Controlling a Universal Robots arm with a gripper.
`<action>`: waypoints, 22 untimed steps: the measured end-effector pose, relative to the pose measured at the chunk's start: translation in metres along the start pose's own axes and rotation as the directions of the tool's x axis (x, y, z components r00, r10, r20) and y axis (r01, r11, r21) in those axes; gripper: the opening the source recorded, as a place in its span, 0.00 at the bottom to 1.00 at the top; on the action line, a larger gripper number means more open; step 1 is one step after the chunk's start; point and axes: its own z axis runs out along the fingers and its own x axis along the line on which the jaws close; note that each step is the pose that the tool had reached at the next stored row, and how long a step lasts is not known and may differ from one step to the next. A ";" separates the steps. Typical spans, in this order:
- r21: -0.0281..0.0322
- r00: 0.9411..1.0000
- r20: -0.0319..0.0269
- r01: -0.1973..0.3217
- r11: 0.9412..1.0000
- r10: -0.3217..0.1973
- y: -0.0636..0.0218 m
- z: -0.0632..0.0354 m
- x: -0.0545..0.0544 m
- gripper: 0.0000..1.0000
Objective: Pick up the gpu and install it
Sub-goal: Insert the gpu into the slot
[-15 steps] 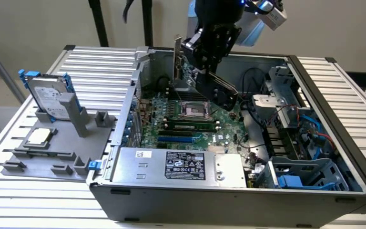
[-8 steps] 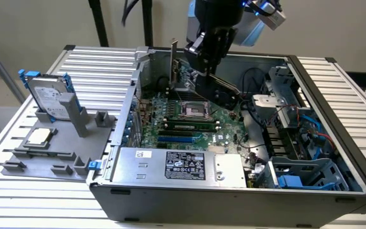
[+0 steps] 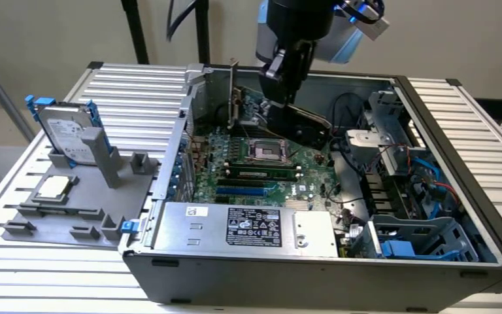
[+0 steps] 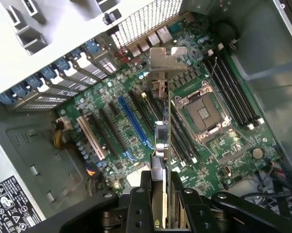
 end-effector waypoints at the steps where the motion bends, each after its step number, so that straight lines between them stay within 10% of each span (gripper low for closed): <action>1: 0.000 1.000 0.000 0.018 1.000 -0.018 0.0000 0.0003 0.000 0.27; 11: 0.001 0.980 -0.002 0.198 0.980 -0.198 0.0000 0.0029 0.000 0.27; 22: 0.002 0.928 -0.003 0.373 0.928 -0.373 0.0014 0.0048 0.001 0.27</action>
